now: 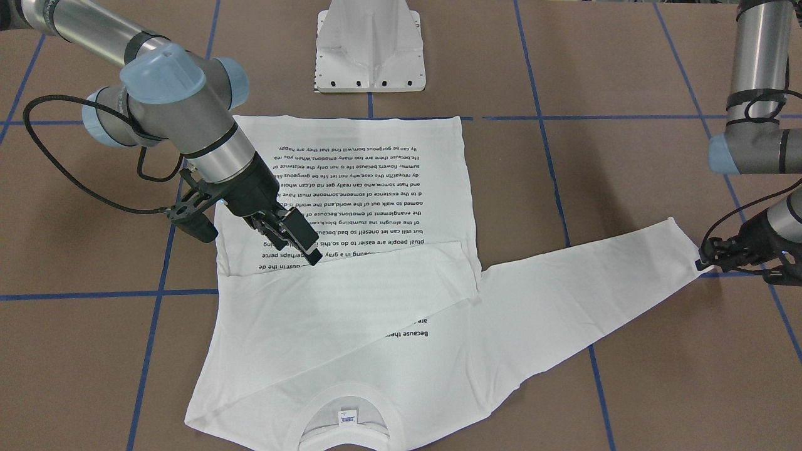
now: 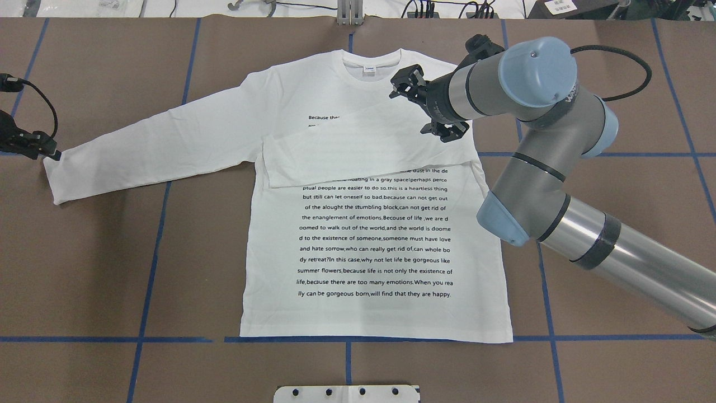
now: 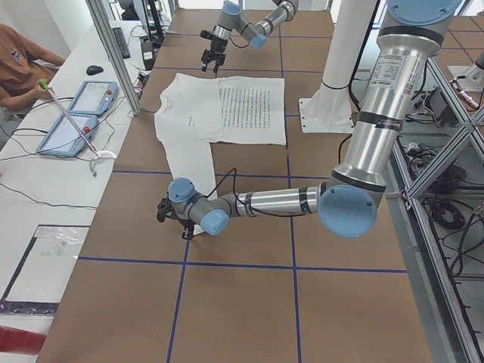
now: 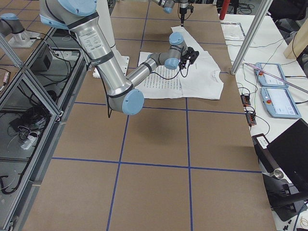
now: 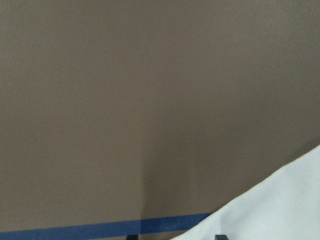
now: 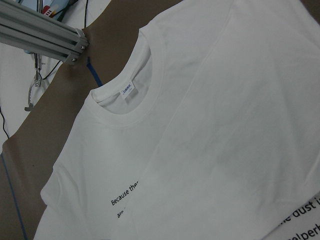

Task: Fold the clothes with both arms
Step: 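Fold the held sleeve across the shirt chest and release it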

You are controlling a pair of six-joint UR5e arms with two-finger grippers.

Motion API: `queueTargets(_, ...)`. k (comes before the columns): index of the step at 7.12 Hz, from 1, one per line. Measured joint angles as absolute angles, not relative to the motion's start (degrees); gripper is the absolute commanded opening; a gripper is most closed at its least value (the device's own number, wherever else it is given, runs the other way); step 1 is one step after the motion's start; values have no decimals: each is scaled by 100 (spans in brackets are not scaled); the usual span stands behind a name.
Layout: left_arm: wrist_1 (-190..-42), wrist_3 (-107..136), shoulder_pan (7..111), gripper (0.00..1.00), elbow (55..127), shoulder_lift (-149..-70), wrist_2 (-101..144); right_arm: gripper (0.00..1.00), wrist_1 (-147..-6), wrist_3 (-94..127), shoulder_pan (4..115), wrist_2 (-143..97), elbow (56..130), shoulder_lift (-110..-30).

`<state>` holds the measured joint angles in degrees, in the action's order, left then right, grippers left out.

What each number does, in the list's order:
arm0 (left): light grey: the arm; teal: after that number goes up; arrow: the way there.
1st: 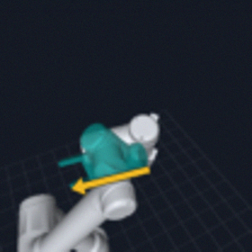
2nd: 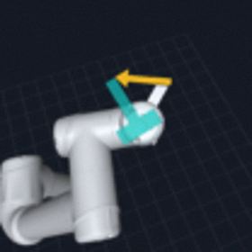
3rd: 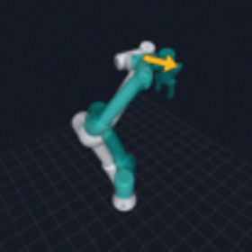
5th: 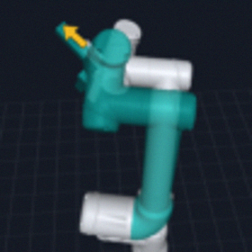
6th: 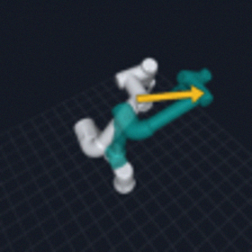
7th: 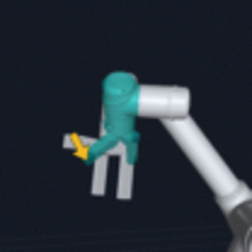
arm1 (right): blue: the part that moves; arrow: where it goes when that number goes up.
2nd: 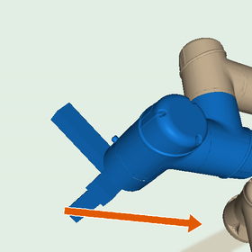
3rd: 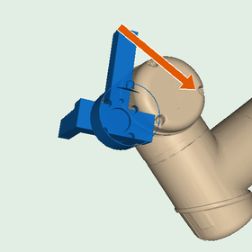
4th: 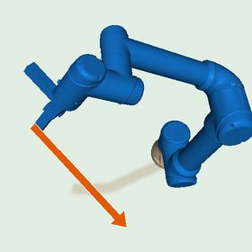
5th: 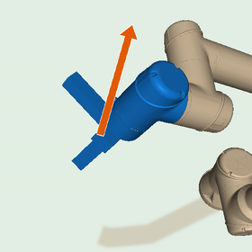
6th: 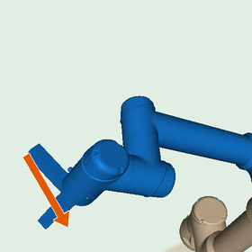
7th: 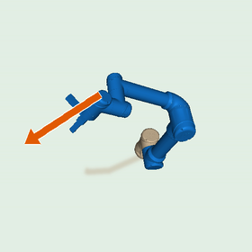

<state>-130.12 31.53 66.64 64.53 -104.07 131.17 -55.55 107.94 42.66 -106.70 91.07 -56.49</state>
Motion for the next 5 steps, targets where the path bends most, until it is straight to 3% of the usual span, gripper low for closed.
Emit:
queueTargets(4, -13000, 3150, 6596, 56, 6402, -10389, 13141, 96, -5555, 10800, 4287, -10678, 9121, -5674)
queueTargets(5, -12999, 3155, 6570, 21, 6401, -10390, 13141, 96, -5555, 10800, 4288, -10679, 9123, -5676)
